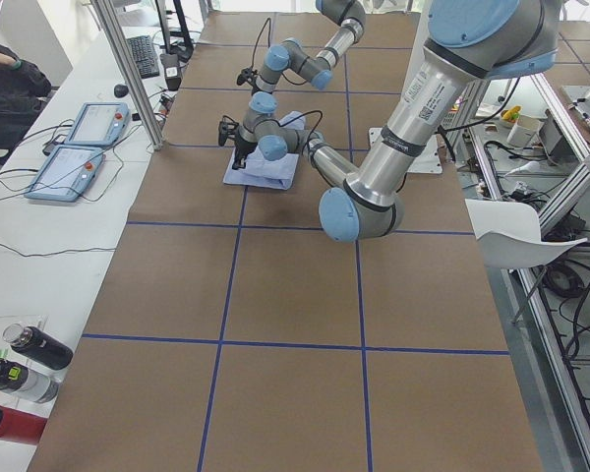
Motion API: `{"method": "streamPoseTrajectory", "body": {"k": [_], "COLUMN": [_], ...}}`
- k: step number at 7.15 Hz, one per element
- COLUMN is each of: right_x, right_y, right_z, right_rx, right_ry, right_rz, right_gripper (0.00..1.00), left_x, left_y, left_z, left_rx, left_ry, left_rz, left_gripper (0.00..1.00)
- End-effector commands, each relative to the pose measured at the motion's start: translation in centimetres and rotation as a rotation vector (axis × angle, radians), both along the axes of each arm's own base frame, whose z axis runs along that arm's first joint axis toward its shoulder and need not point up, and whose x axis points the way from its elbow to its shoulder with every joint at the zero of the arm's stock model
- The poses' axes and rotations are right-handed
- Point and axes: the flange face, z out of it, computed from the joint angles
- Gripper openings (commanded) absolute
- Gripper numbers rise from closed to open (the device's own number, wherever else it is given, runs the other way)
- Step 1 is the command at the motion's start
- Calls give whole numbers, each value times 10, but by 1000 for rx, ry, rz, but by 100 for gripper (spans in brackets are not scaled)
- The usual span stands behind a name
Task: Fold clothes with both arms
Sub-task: 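Release the folded shirt and raise both grippers away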
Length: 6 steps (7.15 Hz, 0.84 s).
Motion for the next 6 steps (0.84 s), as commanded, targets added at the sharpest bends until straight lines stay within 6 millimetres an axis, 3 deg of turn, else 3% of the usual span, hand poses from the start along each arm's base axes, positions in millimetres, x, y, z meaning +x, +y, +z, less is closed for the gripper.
{"method": "streamPoseTrajectory", "body": {"k": [1, 3, 4, 5, 6], "right_x": [16, 61, 96, 140, 198], "right_y": [-14, -52, -72, -88, -95], "right_z": [-7, -1, 6, 23, 53], "right_rx": [18, -25, -33, -23, 17], "right_ry": [3, -34, -36, -21, 6], "right_rz": [-101, -209, -274, -343, -424], "right_gripper": [99, 100, 100, 100, 100], "left_x": [-7, -80, -128, -161, -201], "left_y": [-6, -40, -39, -22, -16], "left_z": [-1, -2, 14, 38, 62], "left_rx": [53, 93, 155, 233, 302], "left_ry": [-20, 17, -10, -61, -129], "left_rz": [34, 239, 272, 316, 351], "left_gripper": [99, 100, 100, 100, 100]}}
